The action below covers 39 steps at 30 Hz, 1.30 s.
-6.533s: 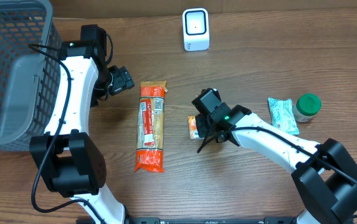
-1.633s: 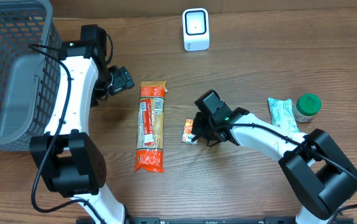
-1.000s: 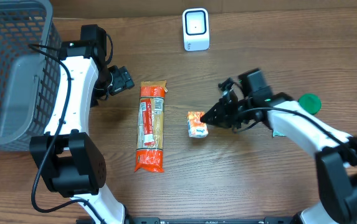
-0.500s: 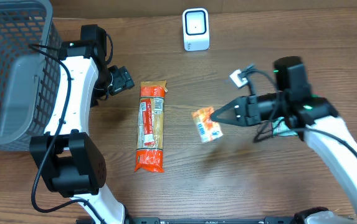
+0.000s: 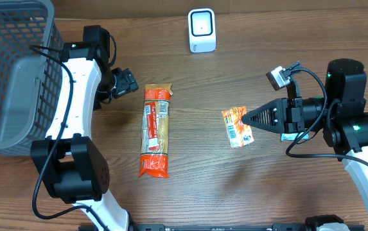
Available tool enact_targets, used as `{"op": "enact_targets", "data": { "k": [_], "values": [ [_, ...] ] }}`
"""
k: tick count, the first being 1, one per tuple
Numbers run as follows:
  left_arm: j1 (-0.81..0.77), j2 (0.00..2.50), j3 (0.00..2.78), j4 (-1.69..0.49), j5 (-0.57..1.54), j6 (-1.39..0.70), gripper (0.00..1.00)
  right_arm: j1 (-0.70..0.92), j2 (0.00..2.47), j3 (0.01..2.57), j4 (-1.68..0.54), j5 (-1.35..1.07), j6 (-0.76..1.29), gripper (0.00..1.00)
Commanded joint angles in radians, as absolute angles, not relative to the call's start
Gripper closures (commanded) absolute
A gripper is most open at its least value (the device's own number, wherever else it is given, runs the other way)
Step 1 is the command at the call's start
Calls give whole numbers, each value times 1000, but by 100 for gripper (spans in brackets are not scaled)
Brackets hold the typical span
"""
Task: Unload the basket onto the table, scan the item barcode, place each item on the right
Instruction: 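Lift the small orange packet with the right gripper and swing right, then carry the orange packet to the white scanner and hold it there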
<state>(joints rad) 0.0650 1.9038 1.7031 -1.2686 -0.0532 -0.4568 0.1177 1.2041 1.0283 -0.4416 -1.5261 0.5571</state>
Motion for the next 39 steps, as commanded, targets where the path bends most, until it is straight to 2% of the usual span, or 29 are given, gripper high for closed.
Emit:
{"op": "enact_targets", "data": {
  "k": [1, 17, 23, 27, 32, 35, 39],
  "values": [
    [58, 1885, 1703, -1271, -55, -450, 0, 112, 1189, 1029, -439, -1569, 588, 96],
    [58, 1885, 1703, -1271, -55, -449, 0, 111, 1189, 1029, -439, -1569, 628, 96],
    [58, 1885, 1703, -1271, -55, -449, 0, 111, 1189, 1028, -441, -1528, 547, 96],
    [58, 1885, 1703, -1271, -55, -450, 0, 111, 1190, 1027, -528, -1333, 466, 96],
    [58, 1885, 1703, -1271, -55, -450, 0, 113, 1190, 1026, -754, -860, 292, 96],
    [58, 1885, 1703, -1271, -55, -450, 0, 120, 1193, 1026, -851, -626, 253, 96],
    [58, 1885, 1703, -1271, -55, -450, 0, 123, 1195, 1026, -924, -472, 253, 96]
  ]
}}
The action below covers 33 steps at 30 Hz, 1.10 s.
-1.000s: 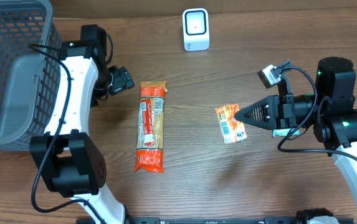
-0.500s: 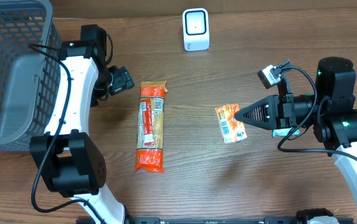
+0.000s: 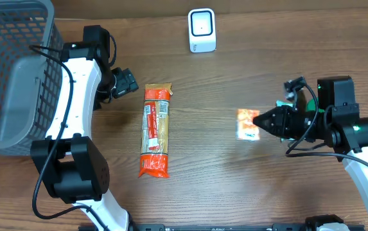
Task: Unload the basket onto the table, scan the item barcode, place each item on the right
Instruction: 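Carry the orange packet to the white scanner and hold it there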
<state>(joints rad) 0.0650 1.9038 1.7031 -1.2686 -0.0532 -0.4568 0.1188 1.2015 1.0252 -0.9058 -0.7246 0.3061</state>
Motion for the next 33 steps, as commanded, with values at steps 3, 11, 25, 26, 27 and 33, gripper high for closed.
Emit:
{"op": "enact_targets", "data": {
  "k": [3, 11, 25, 26, 27, 33],
  "values": [
    [58, 1885, 1703, -1271, -55, -449, 0, 123, 1195, 1026, -944, -437, 252, 96],
    [58, 1885, 1703, -1271, -55, -450, 0, 123, 1198, 1123, -972, -410, 235, 97],
    [58, 1885, 1703, -1271, -55, -449, 0, 124, 1633, 2176, -1541, -173, 146, 97],
    [58, 1885, 1703, -1271, -54, -450, 0, 125, 1676, 2263, -1565, -173, 131, 97],
    [58, 1885, 1703, -1271, -55, -449, 0, 126, 1711, 2328, -1580, -172, 123, 97],
    [58, 1885, 1703, -1271, -55, -449, 0, 193, 1863, 2500, -1517, -84, 25, 96]
  ]
}}
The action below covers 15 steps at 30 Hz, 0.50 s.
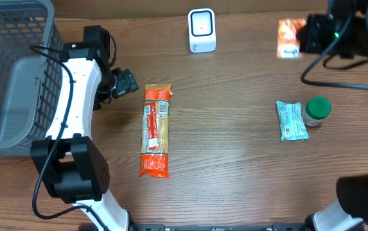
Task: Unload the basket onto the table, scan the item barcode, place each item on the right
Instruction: 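Carry the orange packet to the white scanner and hold it there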
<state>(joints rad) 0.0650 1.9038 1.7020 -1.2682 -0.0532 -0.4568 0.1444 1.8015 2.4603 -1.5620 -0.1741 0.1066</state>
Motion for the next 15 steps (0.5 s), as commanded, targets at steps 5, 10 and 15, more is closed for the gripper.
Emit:
{"op": "enact_targets", "data": {
  "k": [5, 10, 15],
  "values": [
    [58, 1885, 1703, -1271, -55, -449, 0, 303, 1947, 2493, -1392, 67, -110, 96],
    [58, 1885, 1703, -1271, -55, -450, 0, 424, 2056, 2486, -1274, 258, -263, 96],
    [58, 1885, 1703, -1271, -54, -450, 0, 505, 2189, 2486, -1184, 418, -432, 96]
  ]
}}
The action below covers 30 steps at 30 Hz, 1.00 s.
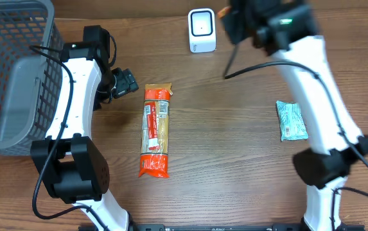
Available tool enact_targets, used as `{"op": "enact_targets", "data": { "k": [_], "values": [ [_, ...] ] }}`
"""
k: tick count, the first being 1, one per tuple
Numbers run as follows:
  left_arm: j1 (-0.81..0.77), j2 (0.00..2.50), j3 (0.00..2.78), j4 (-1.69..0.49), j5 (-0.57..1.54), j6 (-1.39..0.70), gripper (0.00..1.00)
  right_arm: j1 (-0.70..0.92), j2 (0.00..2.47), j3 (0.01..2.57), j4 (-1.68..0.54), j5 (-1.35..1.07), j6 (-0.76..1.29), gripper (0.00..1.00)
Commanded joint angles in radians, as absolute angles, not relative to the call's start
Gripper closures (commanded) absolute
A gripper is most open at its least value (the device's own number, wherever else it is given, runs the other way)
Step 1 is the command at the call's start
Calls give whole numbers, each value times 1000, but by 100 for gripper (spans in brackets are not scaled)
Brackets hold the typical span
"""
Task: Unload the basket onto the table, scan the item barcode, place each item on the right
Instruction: 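Carry the orange packet to the white scanner and hold it there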
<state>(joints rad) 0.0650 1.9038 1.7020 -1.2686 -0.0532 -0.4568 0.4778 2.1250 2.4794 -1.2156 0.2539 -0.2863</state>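
The white barcode scanner [201,30] stands at the table's far edge. Reaching up from the lower right, my right arm has its gripper [230,17] just right of the scanner. Only a sliver of the small orange packet [223,11] shows at the gripper's tip, which is shut on it; the rest is hidden under the wrist. My left gripper [127,83] hangs left of the long orange pasta pack [155,131], holding nothing, and its jaws are too dark to read.
A grey mesh basket [10,70] fills the far left. A teal packet [291,120] lies at the right, beside my right arm's white link [325,90]. The pasta pack lies lengthwise in the middle of the brown table [222,167].
My right gripper with the orange packet has moved left from the far right corner to just beside the scanner. The arm now covers the green-lidded jar. The left arm has not moved.
First my right gripper pointed at the orange packet lying on the table right of centre. Then it was shut on the packet, which was tilted up. Later it held the packet high at the far right, uncovering a teal packet and a jar. Now the packet is at the scanner.
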Motion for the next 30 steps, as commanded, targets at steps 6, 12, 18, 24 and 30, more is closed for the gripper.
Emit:
{"op": "enact_targets", "data": {
  "k": [6, 12, 18, 24, 30],
  "values": [
    [58, 1885, 1703, -1271, -55, -449, 0, 539, 2319, 2486, -1018, 561, -546, 96],
    [58, 1885, 1703, -1271, -54, -449, 0, 546, 2402, 2485, -836, 606, -593, 96],
    [58, 1885, 1703, -1271, -55, -449, 0, 549, 2446, 2473, -695, 606, -593, 96],
    [58, 1885, 1703, -1271, -55, -449, 0, 551, 2510, 2473, -583, 605, -612, 96],
    [58, 1885, 1703, -1271, -55, -449, 0, 551, 2584, 2472, -538, 600, -637, 96]
  ]
}}
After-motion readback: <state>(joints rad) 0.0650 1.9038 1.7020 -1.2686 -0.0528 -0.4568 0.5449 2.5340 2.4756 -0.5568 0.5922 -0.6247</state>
